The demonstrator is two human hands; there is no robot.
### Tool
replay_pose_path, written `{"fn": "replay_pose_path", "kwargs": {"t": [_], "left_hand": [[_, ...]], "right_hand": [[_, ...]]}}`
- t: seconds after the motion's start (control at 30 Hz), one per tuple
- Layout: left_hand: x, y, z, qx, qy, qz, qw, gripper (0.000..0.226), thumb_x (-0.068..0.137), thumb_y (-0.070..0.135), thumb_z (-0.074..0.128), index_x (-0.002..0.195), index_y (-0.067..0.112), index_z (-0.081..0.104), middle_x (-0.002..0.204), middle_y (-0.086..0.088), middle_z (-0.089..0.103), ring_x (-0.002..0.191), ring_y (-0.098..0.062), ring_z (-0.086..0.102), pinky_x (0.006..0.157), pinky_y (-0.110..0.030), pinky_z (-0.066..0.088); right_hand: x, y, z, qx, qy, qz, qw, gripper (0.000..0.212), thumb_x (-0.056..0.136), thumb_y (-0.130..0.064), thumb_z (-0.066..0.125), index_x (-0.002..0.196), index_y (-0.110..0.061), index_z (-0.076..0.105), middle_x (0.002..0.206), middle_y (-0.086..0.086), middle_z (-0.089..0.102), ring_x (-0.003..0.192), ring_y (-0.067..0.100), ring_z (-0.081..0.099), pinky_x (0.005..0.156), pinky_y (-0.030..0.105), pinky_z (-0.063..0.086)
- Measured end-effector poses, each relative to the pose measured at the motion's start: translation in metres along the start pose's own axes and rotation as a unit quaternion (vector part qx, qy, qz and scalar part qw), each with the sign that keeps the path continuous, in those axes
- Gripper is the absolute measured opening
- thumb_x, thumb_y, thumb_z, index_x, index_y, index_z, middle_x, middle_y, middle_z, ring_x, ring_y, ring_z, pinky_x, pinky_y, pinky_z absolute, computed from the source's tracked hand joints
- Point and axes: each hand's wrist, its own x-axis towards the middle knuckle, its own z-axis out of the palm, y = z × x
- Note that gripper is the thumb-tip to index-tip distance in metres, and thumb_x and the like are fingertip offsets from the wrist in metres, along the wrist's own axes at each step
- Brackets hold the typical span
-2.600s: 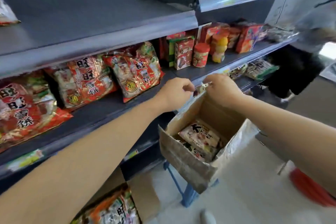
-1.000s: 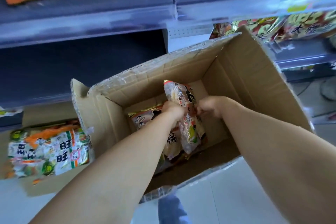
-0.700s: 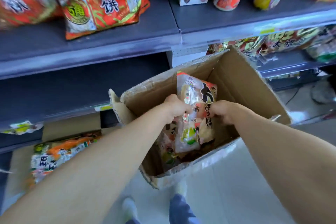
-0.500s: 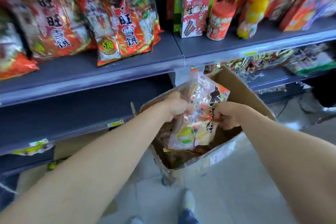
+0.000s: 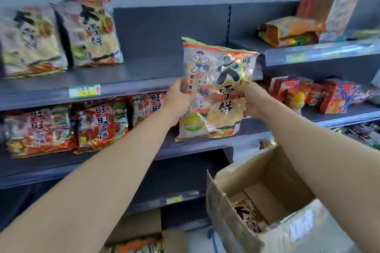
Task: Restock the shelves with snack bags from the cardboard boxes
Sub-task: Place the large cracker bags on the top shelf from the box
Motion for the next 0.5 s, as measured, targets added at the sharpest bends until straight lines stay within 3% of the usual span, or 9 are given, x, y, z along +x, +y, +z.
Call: {"fn": "replay_pose_path", "kwargs": {"t": [0.1, 0.17, 0.33, 0.43, 0.5], "left_hand": [[0.007, 0.024, -0.056, 0.002, 0.073, 0.049, 0.996, 0.038, 0.087, 0.004, 0.064, 0.123, 0.012, 0.056, 0.109, 0.000, 0.062, 0.101, -0.017, 0.060, 0.084, -0.026, 0.049], [0.012, 0.036, -0.084, 0.012, 0.115, 0.063, 0.991, 0.033, 0.088, 0.006, 0.063, 0.121, 0.012, 0.060, 0.103, 0.001, 0.063, 0.093, -0.016, 0.058, 0.077, -0.025, 0.047], [0.036, 0.048, -0.144, 0.058, 0.201, 0.077, 0.975, 0.029, 0.091, 0.015, 0.062, 0.119, 0.011, 0.059, 0.100, -0.002, 0.060, 0.086, -0.017, 0.054, 0.077, -0.031, 0.045], [0.062, 0.049, -0.172, 0.070, 0.236, 0.075, 0.966, 0.050, 0.092, 0.024, 0.061, 0.138, 0.014, 0.045, 0.108, -0.005, 0.056, 0.095, -0.021, 0.054, 0.088, -0.039, 0.047], [0.084, 0.049, -0.187, 0.096, 0.254, 0.078, 0.959, 0.053, 0.090, 0.029, 0.062, 0.139, 0.018, 0.044, 0.110, -0.006, 0.054, 0.102, -0.025, 0.055, 0.094, -0.040, 0.047]], "right_hand": [[-0.002, -0.038, 0.058, 0.008, -0.014, -0.071, 0.997, 0.058, 0.076, -0.013, 0.067, 0.127, -0.020, 0.038, 0.114, 0.010, 0.061, 0.099, 0.029, 0.063, 0.086, 0.049, 0.055], [-0.002, -0.055, 0.086, -0.013, -0.024, -0.102, 0.994, 0.064, 0.077, -0.018, 0.070, 0.130, -0.024, 0.034, 0.116, 0.006, 0.059, 0.107, 0.028, 0.059, 0.095, 0.050, 0.048], [0.017, -0.087, 0.148, -0.019, -0.065, -0.165, 0.984, 0.066, 0.084, -0.015, 0.069, 0.137, -0.022, 0.031, 0.120, 0.004, 0.059, 0.107, 0.024, 0.058, 0.089, 0.040, 0.047], [0.035, -0.099, 0.186, -0.028, -0.061, -0.196, 0.978, 0.074, 0.076, -0.027, 0.074, 0.136, -0.028, 0.030, 0.122, 0.005, 0.057, 0.110, 0.027, 0.058, 0.096, 0.048, 0.049], [0.053, -0.107, 0.206, -0.040, -0.043, -0.214, 0.975, 0.082, 0.065, -0.041, 0.072, 0.134, -0.038, 0.028, 0.123, 0.004, 0.055, 0.112, 0.029, 0.056, 0.097, 0.051, 0.047]]}}
